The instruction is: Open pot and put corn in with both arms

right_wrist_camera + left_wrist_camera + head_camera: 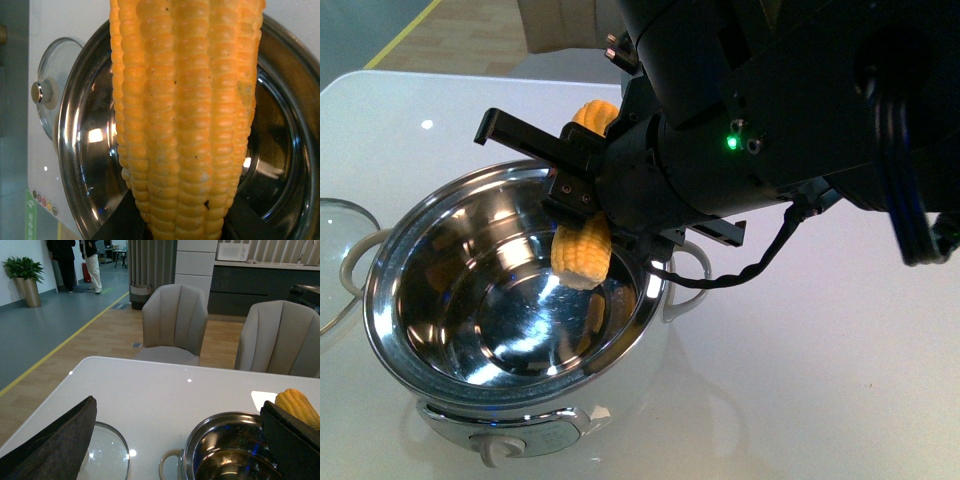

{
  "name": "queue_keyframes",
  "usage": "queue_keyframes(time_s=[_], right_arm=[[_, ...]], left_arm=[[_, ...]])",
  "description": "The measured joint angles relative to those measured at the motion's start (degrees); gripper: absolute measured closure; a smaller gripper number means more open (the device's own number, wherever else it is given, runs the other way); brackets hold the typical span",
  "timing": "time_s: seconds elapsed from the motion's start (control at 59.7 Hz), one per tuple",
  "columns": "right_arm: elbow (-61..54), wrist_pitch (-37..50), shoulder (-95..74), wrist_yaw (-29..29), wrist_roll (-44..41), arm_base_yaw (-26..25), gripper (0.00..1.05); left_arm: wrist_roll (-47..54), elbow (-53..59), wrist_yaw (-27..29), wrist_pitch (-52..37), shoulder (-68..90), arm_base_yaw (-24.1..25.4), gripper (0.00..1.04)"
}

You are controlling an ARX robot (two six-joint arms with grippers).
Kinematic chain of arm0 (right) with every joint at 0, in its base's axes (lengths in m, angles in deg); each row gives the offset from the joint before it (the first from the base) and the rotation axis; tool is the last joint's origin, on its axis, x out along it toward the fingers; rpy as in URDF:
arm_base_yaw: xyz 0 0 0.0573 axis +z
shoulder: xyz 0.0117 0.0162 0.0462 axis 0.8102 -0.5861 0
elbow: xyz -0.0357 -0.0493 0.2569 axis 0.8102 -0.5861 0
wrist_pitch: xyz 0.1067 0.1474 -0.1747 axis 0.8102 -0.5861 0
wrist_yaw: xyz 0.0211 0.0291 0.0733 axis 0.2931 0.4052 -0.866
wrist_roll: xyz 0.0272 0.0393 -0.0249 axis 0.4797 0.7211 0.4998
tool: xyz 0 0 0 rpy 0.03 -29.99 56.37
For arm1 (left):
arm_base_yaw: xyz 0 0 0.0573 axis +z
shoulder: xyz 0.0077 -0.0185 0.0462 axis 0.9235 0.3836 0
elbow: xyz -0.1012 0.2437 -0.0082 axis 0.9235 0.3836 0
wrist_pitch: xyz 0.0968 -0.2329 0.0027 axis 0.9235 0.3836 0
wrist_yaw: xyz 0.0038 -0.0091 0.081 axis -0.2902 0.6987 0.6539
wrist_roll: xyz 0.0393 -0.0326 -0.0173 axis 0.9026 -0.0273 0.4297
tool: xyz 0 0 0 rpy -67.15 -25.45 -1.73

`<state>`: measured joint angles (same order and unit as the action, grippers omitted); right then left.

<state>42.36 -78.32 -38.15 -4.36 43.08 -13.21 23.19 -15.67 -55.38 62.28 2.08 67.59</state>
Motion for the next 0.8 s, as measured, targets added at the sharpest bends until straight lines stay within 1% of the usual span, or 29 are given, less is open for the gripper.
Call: queue_keyframes(time_s=[0.235, 0.268, 0.352, 0.52, 0.57, 0.704, 0.737, 0.804], right_arm=[[0.74, -0.35, -1.75, -1.03, 0.44, 0.42, 0.84], [0.79, -0.37, -1.75, -1.05, 0.44, 0.42, 0.83], [0.81, -0.35, -1.75, -1.22, 0.83, 0.44, 0.67], [0.50, 0.02, -1.75, -1.49, 1.20, 0.44, 0.42], [-0.07, 0.17, -1.66, -1.51, 1.27, 0.42, 0.32], [-1.97, 1.03, -0.87, -1.64, 1.51, 0.15, 0.12], [-2.58, 1.31, -0.42, -1.66, 1.60, -0.04, 0.08], [-4.07, 1.97, 0.94, -1.66, 1.68, -0.50, 0.09]], left_arm=[[0.00, 0.00, 0.00, 0.00, 0.00, 0.00, 0.07], [0.00, 0.00, 0.00, 0.00, 0.00, 0.00, 0.07], [0.00, 0.00, 0.00, 0.00, 0.00, 0.00, 0.07], [0.00, 0.00, 0.00, 0.00, 0.00, 0.00, 0.07], [0.00, 0.00, 0.00, 0.00, 0.00, 0.00, 0.07], [0.00, 0.00, 0.00, 0.00, 0.00, 0.00, 0.07], [0.00, 0.00, 0.00, 0.00, 0.00, 0.00, 0.07], [0.00, 0.00, 0.00, 0.00, 0.00, 0.00, 0.07]])
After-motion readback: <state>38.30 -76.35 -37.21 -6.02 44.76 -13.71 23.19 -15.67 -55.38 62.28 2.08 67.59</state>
